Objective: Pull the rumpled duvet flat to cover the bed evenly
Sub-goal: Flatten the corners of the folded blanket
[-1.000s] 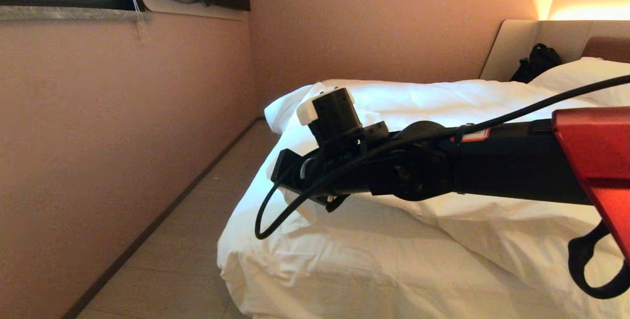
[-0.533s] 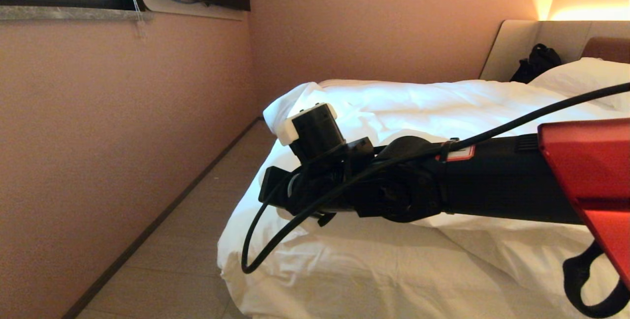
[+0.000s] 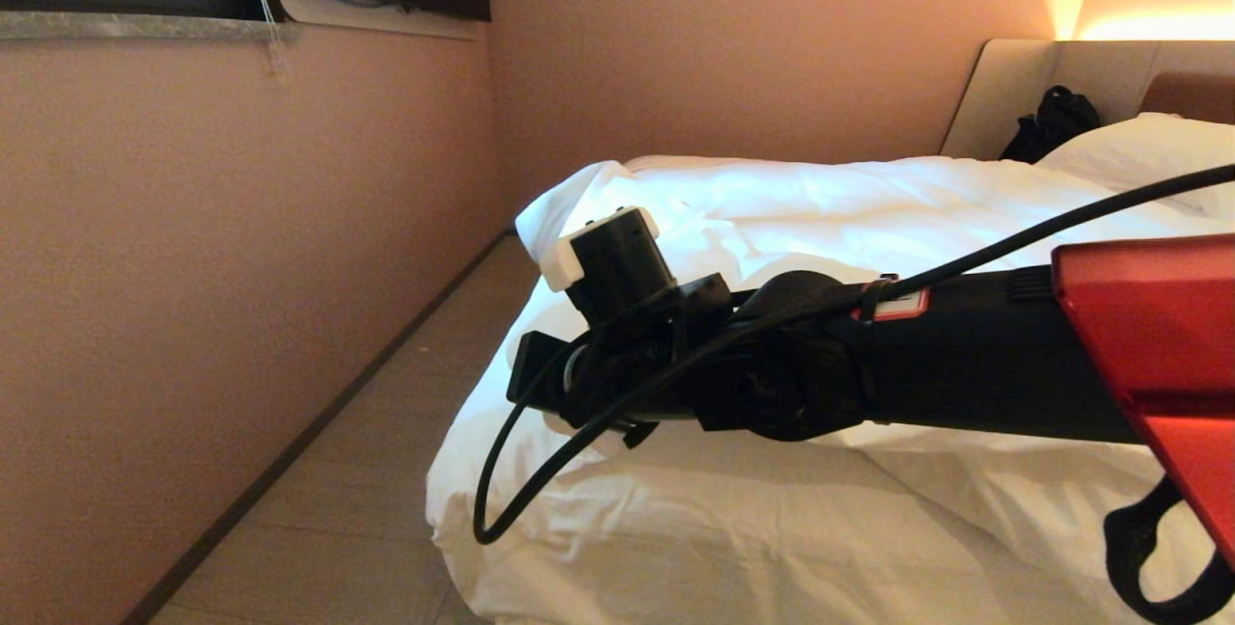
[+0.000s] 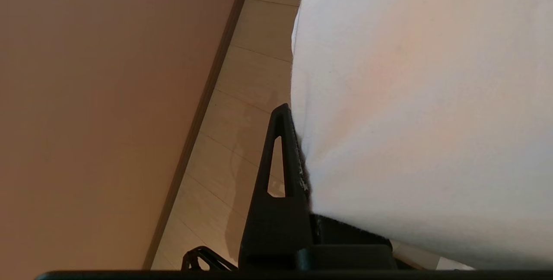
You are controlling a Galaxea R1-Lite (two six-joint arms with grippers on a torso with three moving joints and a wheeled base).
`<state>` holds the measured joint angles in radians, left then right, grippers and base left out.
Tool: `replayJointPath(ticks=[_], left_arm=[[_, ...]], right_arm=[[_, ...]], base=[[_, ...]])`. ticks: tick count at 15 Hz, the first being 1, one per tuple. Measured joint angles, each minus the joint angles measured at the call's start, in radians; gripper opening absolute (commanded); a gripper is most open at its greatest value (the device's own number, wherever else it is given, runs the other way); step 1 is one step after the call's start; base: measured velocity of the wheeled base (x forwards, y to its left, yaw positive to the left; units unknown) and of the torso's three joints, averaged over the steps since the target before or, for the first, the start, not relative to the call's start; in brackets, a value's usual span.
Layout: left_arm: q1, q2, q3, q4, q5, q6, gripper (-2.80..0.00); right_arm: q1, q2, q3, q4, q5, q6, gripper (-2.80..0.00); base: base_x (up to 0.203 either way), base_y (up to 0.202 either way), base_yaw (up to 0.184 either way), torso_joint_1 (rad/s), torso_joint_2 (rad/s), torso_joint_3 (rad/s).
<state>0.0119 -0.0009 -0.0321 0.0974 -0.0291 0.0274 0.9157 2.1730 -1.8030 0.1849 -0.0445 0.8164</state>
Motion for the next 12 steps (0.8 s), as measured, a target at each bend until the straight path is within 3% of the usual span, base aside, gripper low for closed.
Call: replayJointPath(ticks=[12], left_arm=[[0.000,0.000,0.000,0.000,0.000,0.000,-2.80]], right_arm=[[0.031,-0.030,0.029,0.001,0.002,0.000,-2.80]], base=[[0.000,0.000,0.000,0.000,0.00,0.000]])
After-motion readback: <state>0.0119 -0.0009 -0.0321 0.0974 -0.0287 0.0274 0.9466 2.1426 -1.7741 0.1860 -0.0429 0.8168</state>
